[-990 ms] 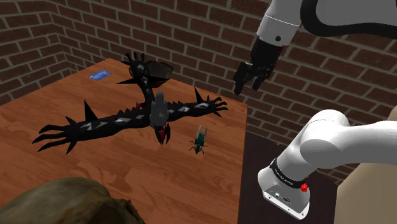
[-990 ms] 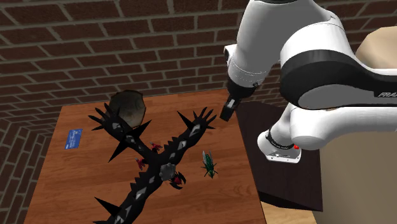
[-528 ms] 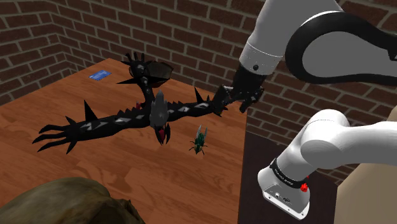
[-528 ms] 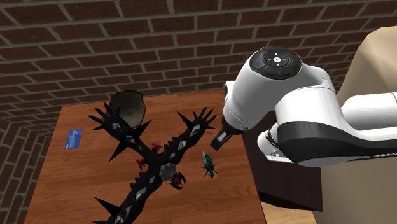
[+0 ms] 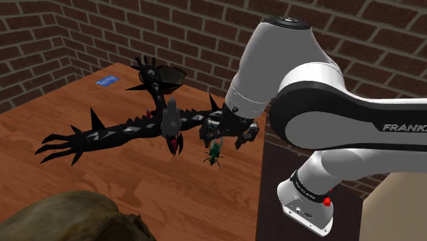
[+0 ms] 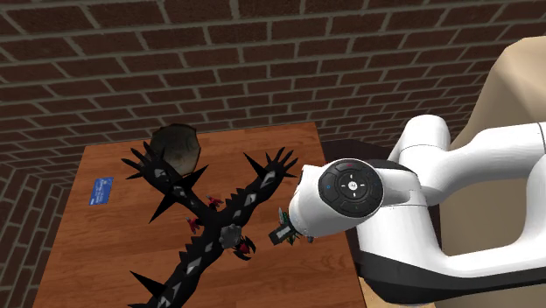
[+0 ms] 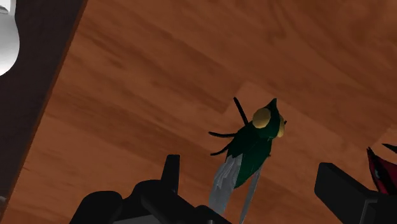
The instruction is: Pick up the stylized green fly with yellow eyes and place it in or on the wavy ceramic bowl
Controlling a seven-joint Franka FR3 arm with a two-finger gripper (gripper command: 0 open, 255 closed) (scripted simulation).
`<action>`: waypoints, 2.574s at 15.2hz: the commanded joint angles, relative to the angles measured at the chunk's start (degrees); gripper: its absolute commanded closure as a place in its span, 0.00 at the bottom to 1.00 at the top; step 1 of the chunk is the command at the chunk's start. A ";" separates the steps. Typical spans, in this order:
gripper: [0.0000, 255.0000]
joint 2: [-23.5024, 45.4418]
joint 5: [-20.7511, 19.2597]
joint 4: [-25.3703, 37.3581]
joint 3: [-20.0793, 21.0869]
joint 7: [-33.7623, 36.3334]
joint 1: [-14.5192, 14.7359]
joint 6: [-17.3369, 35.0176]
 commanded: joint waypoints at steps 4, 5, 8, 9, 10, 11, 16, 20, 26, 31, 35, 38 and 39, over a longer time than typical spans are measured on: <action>0.00 2.68 1.77 -1.47 3.96 1.93 -1.28 4.99; 0.00 3.21 2.05 -1.88 4.52 1.89 -1.46 5.96; 0.00 4.69 2.75 -2.86 6.02 1.78 -1.99 8.52; 0.00 4.69 2.75 -2.86 6.02 1.78 -1.98 8.52; 0.00 4.69 2.75 -2.86 6.02 1.78 -1.99 8.52; 0.00 4.69 2.75 -2.86 6.02 1.78 -1.99 8.52; 1.00 4.68 2.75 -2.86 6.02 1.78 -1.98 8.51; 1.00 4.74 2.75 -2.87 6.05 1.76 -2.02 8.58; 1.00 4.19 2.41 -2.45 5.40 1.78 -1.85 7.57; 1.00 2.05 0.80 -0.16 2.62 1.74 -1.50 3.00; 1.00 0.74 -0.49 1.89 0.61 1.72 -1.45 -0.44; 1.00 -0.02 -1.45 3.55 -0.79 1.72 -1.51 -2.92; 1.00 -0.23 -1.76 4.12 -1.23 1.72 -1.55 -3.72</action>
